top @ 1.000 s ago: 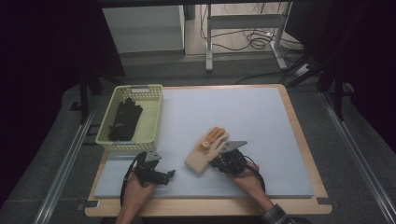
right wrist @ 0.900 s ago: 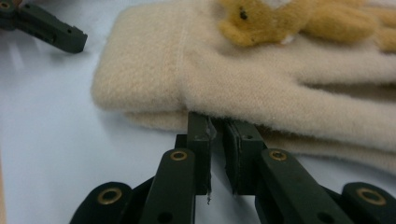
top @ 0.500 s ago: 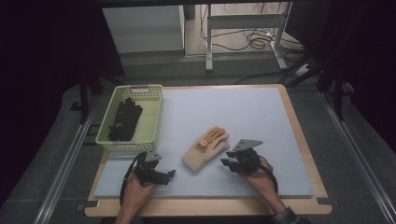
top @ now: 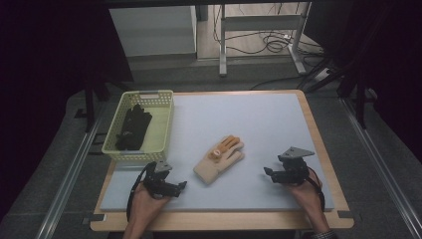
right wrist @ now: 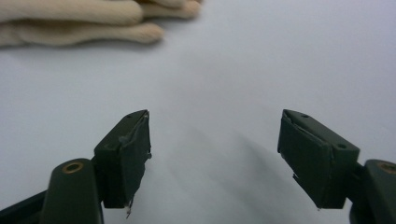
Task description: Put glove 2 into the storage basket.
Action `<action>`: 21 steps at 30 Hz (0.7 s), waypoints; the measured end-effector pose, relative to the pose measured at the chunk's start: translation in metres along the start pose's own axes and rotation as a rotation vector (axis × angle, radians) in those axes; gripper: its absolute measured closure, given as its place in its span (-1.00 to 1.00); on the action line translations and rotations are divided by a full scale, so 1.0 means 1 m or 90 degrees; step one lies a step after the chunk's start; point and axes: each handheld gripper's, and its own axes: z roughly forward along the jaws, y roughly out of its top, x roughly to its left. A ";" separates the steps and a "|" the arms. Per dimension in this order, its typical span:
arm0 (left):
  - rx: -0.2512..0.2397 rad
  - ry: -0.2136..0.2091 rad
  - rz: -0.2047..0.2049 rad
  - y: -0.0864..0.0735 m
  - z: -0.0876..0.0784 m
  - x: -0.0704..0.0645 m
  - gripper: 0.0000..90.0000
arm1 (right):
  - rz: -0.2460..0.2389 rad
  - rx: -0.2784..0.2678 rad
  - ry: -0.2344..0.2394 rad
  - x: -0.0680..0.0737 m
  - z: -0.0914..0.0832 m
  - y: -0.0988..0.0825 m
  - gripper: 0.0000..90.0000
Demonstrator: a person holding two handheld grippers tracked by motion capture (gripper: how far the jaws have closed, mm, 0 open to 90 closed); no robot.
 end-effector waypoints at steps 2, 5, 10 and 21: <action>0.000 -0.001 -0.001 0.000 0.000 0.000 -0.94 | 0.000 0.006 -0.010 -0.002 0.000 -0.003 -0.48; -0.001 -0.001 -0.001 0.000 0.000 0.000 -0.94 | -0.010 0.020 -0.021 -0.003 0.005 -0.009 -0.55; 0.006 -0.003 0.001 0.002 -0.002 0.000 -0.91 | 0.007 0.016 -0.010 -0.007 0.007 -0.010 -0.56; 0.013 -0.069 0.018 0.037 -0.012 -0.017 -0.98 | 0.009 0.016 -0.008 -0.007 0.006 -0.010 -0.56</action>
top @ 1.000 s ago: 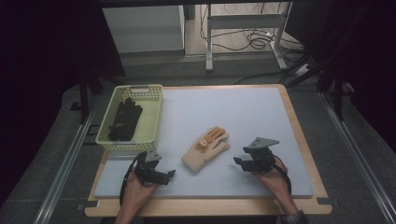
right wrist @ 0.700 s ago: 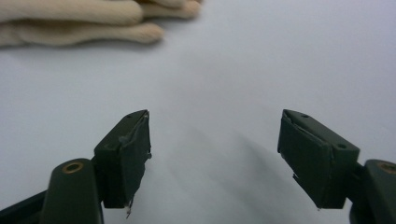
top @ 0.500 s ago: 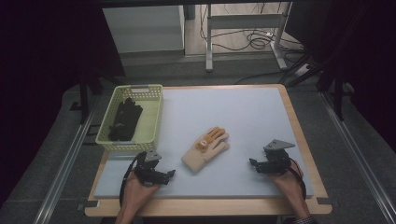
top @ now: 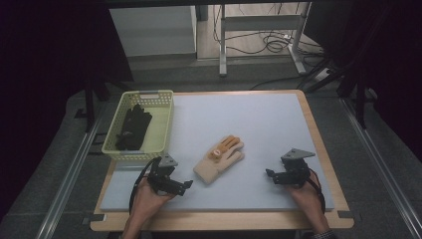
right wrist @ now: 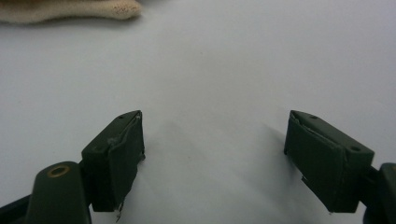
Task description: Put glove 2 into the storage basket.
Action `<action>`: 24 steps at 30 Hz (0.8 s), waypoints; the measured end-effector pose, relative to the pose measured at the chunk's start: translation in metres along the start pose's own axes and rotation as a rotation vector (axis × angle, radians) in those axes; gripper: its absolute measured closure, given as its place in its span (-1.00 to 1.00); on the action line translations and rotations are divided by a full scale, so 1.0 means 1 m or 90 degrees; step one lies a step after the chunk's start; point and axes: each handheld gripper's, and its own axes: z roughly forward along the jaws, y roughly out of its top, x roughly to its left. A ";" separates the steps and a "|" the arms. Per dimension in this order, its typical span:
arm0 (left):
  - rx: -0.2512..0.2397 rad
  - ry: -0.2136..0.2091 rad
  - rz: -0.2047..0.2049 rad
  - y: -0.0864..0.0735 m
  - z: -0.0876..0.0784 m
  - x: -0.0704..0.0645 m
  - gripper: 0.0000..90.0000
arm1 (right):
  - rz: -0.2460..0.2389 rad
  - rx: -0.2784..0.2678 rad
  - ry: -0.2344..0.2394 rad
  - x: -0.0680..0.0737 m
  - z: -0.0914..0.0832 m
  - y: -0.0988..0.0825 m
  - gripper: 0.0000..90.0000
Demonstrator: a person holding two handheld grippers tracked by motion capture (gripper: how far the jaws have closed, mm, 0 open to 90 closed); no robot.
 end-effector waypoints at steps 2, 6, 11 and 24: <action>0.007 -0.015 0.008 0.012 0.002 -0.004 -1.00 | 0.000 0.000 0.000 0.000 0.000 0.000 -0.56; 0.014 -0.023 0.037 0.037 0.012 -0.013 -1.00 | 0.000 -0.001 0.000 0.000 0.000 0.000 -0.56; 0.037 -0.029 0.068 0.064 0.037 -0.024 -1.00 | -0.001 0.000 -0.001 0.000 0.000 0.000 -0.56; 0.148 -0.007 0.107 0.094 0.107 -0.033 -0.98 | -0.001 -0.002 -0.001 0.000 0.000 0.000 -0.56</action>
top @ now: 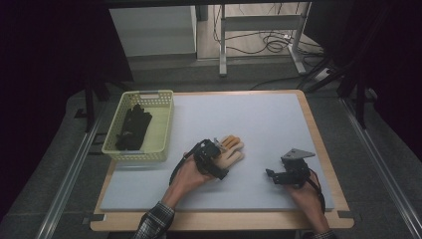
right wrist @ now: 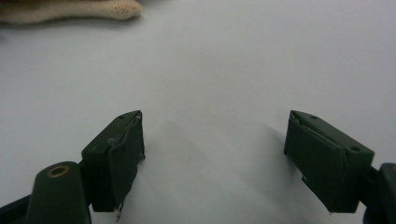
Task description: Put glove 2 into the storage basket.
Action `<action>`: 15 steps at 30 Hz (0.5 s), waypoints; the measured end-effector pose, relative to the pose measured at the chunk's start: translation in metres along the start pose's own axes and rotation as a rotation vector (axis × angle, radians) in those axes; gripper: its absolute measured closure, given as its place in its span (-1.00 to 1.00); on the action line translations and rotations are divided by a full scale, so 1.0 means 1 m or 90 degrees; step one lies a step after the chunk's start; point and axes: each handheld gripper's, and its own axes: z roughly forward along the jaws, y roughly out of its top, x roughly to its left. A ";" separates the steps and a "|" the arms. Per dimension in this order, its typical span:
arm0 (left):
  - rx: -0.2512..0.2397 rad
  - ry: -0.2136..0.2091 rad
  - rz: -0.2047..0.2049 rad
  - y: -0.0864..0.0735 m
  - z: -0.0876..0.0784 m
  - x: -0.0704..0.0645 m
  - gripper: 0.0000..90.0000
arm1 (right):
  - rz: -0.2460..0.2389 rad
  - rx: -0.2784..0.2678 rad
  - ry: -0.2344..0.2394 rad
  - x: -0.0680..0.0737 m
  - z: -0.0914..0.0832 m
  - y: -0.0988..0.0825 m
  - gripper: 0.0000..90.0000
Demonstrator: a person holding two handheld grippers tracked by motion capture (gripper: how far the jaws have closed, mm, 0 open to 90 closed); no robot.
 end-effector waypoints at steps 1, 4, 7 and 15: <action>-0.002 -0.007 -0.008 0.001 0.001 0.001 -0.98 | 0.000 0.000 0.000 0.000 0.000 0.000 -0.56; -0.005 -0.007 -0.021 0.003 -0.003 0.002 -0.67 | 0.000 0.000 0.000 0.000 0.000 0.000 -0.56; -0.003 -0.006 -0.024 0.002 -0.007 0.001 -0.35 | 0.000 0.000 0.000 0.000 0.000 0.000 -0.56; 0.005 -0.040 -0.053 0.001 -0.016 0.006 0.34 | -0.001 0.000 0.000 0.000 0.000 0.000 -0.56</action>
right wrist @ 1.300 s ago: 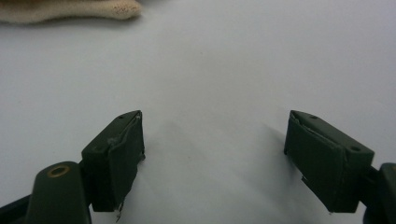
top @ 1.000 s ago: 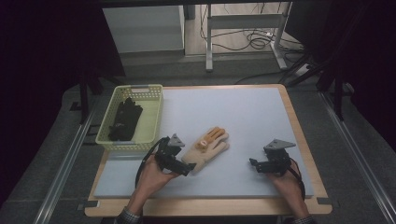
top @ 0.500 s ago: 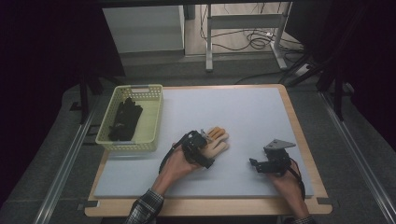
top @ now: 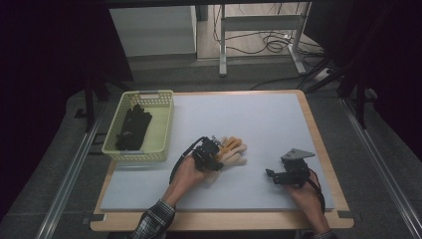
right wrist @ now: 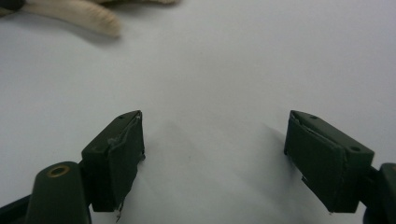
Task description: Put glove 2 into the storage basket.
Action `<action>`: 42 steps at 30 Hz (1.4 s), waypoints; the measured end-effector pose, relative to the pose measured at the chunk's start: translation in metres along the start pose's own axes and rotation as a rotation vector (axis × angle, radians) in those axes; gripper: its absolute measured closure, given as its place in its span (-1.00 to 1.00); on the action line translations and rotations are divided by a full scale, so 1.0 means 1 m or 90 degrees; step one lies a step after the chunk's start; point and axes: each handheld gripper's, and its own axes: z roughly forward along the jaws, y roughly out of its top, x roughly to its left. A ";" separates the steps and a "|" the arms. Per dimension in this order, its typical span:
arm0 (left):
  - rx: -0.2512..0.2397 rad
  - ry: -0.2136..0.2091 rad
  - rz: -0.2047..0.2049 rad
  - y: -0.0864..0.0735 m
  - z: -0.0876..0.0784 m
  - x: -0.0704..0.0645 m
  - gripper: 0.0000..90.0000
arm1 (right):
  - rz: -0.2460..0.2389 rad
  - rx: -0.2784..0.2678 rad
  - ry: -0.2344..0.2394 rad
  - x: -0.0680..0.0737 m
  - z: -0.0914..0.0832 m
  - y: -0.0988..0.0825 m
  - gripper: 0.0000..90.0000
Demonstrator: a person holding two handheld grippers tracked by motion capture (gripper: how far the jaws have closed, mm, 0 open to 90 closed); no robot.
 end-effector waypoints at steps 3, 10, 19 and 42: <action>-0.012 0.004 0.001 0.000 -0.007 0.000 0.50 | -0.001 0.000 0.000 0.000 0.000 0.000 -0.56; -0.027 0.036 -0.015 0.004 -0.030 0.007 0.62 | 0.001 0.000 0.000 0.000 0.000 0.000 -0.56; -0.053 0.074 -0.055 0.014 -0.068 0.030 0.62 | -0.001 -0.001 0.000 0.000 0.000 0.000 -0.56; -0.097 0.231 -0.252 -0.020 -0.176 0.138 0.58 | -0.001 -0.002 0.000 0.000 0.000 0.000 -0.56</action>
